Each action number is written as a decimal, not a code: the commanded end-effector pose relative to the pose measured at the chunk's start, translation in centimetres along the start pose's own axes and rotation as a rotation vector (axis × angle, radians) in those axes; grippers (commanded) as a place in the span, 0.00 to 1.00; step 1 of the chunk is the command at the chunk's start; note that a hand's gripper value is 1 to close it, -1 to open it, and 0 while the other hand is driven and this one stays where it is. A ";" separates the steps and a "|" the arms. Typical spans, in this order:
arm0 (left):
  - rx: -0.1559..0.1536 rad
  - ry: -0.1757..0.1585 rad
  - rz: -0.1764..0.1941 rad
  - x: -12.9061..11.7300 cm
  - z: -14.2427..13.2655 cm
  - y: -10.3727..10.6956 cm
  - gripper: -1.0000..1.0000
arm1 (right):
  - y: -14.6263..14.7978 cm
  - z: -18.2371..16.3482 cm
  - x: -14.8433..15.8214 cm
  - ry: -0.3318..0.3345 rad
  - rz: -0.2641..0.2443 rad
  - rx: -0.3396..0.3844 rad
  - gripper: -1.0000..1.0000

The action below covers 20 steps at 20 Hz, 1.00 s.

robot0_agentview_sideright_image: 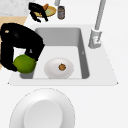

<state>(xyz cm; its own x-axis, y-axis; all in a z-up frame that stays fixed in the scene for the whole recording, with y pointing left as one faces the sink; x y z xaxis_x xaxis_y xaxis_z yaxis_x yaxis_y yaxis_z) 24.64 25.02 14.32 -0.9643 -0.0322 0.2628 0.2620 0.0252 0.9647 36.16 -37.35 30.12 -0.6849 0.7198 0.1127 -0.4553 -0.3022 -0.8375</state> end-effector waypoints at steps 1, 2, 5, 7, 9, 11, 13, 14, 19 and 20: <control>0.000 0.000 0.000 0.0 0.0 0.0 0.50 | 1.2 2.0 -1.3 -0.022 -0.027 -0.036 1.00; 0.000 0.000 0.000 0.0 0.0 0.0 0.50 | 1.9 2.2 -1.6 -0.031 -0.030 -0.040 1.00; 0.000 0.000 0.000 0.0 0.0 0.0 0.50 | 3.5 1.8 -2.6 -0.051 -0.015 -0.033 1.00; 0.000 0.000 0.000 0.0 0.0 0.0 0.50 | 4.4 1.3 -2.6 -0.035 -0.008 -0.020 1.00; 0.000 0.000 0.000 0.0 0.0 0.0 0.50 | 5.5 0.9 -3.2 -0.039 -0.007 -0.016 1.00; 0.000 0.000 0.000 0.0 0.0 0.0 0.50 | 7.0 0.6 -3.9 -0.040 -0.008 -0.021 1.00; 0.000 0.000 0.000 0.0 0.0 0.0 0.50 | 8.7 -0.3 -4.8 -0.040 -0.006 -0.029 1.00; 0.000 0.000 0.000 0.0 0.0 0.0 0.50 | 9.4 -0.5 -5.3 -0.047 -0.006 -0.043 1.00; 0.000 0.000 0.000 0.0 0.0 0.0 0.50 | 12.5 -1.9 -6.8 -0.051 -0.022 -0.039 1.00; 0.000 0.000 0.000 0.0 0.0 0.0 0.50 | 13.1 -2.0 -7.2 -0.054 -0.023 -0.041 1.00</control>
<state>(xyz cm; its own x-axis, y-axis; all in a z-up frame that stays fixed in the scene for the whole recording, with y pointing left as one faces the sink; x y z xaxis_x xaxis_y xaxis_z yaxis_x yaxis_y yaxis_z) 24.64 25.02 14.32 -0.9643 -0.0322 0.2628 0.2620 0.0252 0.9647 35.80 -44.46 18.98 -0.6889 0.7100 0.1461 -0.4547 -0.2664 -0.8499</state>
